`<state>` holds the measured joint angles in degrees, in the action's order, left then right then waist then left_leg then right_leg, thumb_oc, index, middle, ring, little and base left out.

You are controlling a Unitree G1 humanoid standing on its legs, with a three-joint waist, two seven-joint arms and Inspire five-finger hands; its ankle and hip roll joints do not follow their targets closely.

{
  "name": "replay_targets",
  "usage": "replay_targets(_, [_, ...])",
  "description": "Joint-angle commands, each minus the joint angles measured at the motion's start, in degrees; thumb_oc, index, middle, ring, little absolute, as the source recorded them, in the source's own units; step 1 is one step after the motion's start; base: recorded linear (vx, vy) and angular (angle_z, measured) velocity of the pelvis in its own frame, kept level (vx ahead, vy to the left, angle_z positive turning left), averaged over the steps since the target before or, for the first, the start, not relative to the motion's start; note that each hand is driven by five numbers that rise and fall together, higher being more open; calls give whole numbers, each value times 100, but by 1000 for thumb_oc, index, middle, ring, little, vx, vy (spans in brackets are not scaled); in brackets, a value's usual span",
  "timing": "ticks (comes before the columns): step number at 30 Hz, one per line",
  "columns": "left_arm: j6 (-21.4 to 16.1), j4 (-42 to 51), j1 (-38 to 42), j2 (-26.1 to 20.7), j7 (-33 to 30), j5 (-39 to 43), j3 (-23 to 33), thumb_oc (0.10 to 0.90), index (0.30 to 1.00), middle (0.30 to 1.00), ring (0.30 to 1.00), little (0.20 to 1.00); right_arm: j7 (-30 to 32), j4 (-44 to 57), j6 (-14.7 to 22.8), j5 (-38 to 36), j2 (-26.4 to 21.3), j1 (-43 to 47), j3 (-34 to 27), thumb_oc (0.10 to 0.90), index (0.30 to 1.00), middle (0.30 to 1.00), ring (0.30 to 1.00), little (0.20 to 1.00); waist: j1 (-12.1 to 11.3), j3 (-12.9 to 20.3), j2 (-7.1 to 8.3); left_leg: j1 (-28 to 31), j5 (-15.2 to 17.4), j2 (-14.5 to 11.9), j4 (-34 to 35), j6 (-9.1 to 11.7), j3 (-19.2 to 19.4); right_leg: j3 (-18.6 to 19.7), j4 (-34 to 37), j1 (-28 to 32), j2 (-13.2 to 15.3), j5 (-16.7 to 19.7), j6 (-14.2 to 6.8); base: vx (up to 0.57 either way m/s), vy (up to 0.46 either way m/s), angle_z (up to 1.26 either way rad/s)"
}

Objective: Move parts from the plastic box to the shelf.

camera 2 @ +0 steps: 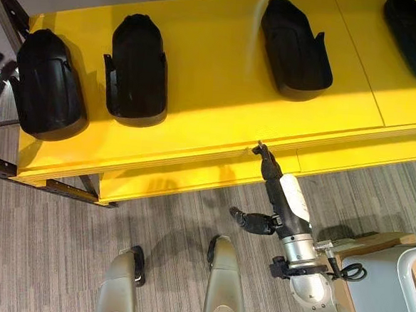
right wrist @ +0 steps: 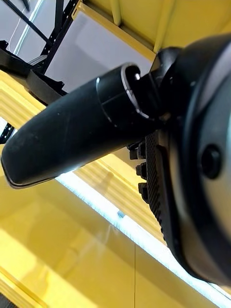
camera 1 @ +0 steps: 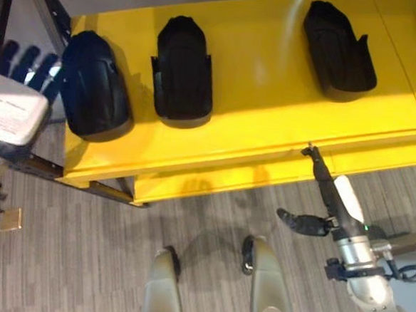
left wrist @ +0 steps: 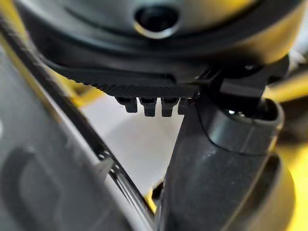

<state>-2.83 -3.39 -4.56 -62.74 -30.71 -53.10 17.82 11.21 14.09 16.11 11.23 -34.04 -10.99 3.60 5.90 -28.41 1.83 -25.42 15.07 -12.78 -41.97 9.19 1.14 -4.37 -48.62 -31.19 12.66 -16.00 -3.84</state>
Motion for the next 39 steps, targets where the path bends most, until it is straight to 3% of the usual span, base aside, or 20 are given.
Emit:
replay_targets(1, [100, 291, 329, -353, -495, 726, 544, 900, 1000, 1000, 1000, 1000, 242, 839, 469, -71, 9, 226, -368, 900, 1000, 1000, 1000, 1000, 49, 504, 115, 142, -313, -302, 314, 120, -245, 436, 576, 540, 548, 239, -560, 2, -17, -4])
replay_targets(2, [-345, 808, 694, 308, -456, 1398, 280, 900, 1000, 1000, 1000, 1000, 196, 830, 370, -173, 67, 291, -368, 900, 1000, 1000, 1000, 1000, 85, 505, 178, 189, -265, -326, 307, 127, -233, 449, 577, 572, 519, 218, -541, 0, 0, 0])
replay_targets(3, [-348, 807, 711, 312, -453, 1402, 272, 900, 1000, 1000, 1000, 1000, 193, 832, 369, -176, 63, 293, -382, 900, 1000, 1000, 1000, 1000, 81, 505, 170, 176, -313, -321, 336, 121, -233, 449, 606, 559, 517, 263, -535, 0, 0, 0])
replay_targets(6, [-933, 1030, 1082, 974, -328, 2632, -19, 900, 1000, 1000, 1000, 1000, 125, 826, 295, -333, 118, 348, -364, 900, 1000, 1000, 1000, 1000, 113, 519, 209, 224, -334, -352, 375, 122, -208, 452, 619, 567, 482, 281, -513, 0, 0, 0])
replay_targets(9, [-1194, 1078, 1516, 1588, -294, 3594, -388, 900, 1000, 1000, 1000, 1000, 72, 794, 273, -467, 193, 371, -259, 900, 1000, 1000, 1000, 1000, 163, 526, 257, 285, -359, -387, 436, 132, -187, 449, 661, 601, 443, 300, -494, 0, 0, 0])
replay_targets(10, [-1122, 1094, 1778, 1805, -342, 3720, -654, 900, 1000, 1000, 1000, 1000, 47, 778, 268, -532, 200, 369, -181, 900, 1000, 1000, 1000, 1000, 216, 547, 292, 302, -378, -407, 466, 138, -190, 436, 677, 599, 424, 318, -487, 0, 0, 0])
replay_targets(19, [-951, 866, 2880, 1987, -275, 3735, -1487, 900, 1000, 1000, 1000, 1000, 23, 744, 212, -549, 123, 366, -78, 900, 1000, 1000, 1000, 1000, 396, 603, 333, 418, -419, -512, 578, 175, -177, 436, 754, 636, 341, 341, -486, 2, -15, -3])
replay_targets(25, [-774, 12, 3882, 1647, -109, 3670, -2251, 900, 1000, 1000, 1000, 1000, 20, 681, 217, -577, 80, 270, -90, 900, 1000, 1000, 1000, 1000, 604, 635, 290, 529, -462, -614, 664, 215, -66, 496, 875, 635, 267, 418, -521, 16, -18, -14])
replay_targets(39, [-622, -1210, 4312, 1341, 85, 3740, -2692, 900, 1000, 1000, 1000, 1000, 3, 614, 255, -541, 62, 129, -146, 900, 1000, 1000, 1000, 1000, 752, 608, 278, 601, -490, -692, 694, 237, 115, 612, 987, 564, 202, 529, -547, 6, -2, -9])
